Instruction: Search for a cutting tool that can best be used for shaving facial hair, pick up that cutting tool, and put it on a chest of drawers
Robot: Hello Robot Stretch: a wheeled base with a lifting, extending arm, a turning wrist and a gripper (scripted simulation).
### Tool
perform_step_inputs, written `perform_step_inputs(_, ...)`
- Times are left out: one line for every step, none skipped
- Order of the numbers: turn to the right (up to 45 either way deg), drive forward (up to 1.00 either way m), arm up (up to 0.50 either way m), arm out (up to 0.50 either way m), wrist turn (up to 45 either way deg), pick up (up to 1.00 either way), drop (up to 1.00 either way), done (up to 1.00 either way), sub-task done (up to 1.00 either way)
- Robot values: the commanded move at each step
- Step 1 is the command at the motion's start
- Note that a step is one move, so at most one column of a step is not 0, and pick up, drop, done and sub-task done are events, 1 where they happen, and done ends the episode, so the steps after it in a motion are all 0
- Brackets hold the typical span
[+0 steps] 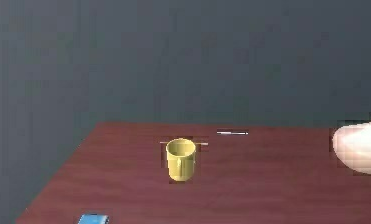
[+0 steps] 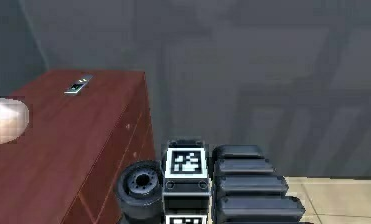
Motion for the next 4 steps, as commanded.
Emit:
perform_step_inputs(-45.0, 0.0, 0.0, 0.0, 0.0, 0.0, 0.0, 0.0, 0.0)
perform_step_inputs(-39.0, 0.0, 0.0, 0.0, 0.0, 0.0, 0.0, 0.0, 0.0)
perform_step_inputs(0.0, 0.3, 0.0, 0.0, 0.0, 0.0, 0.0, 0.0, 0.0)
perform_step_inputs(36.0, 0.0, 0.0, 0.0, 0.0, 0.0, 0.0, 0.0, 0.0)
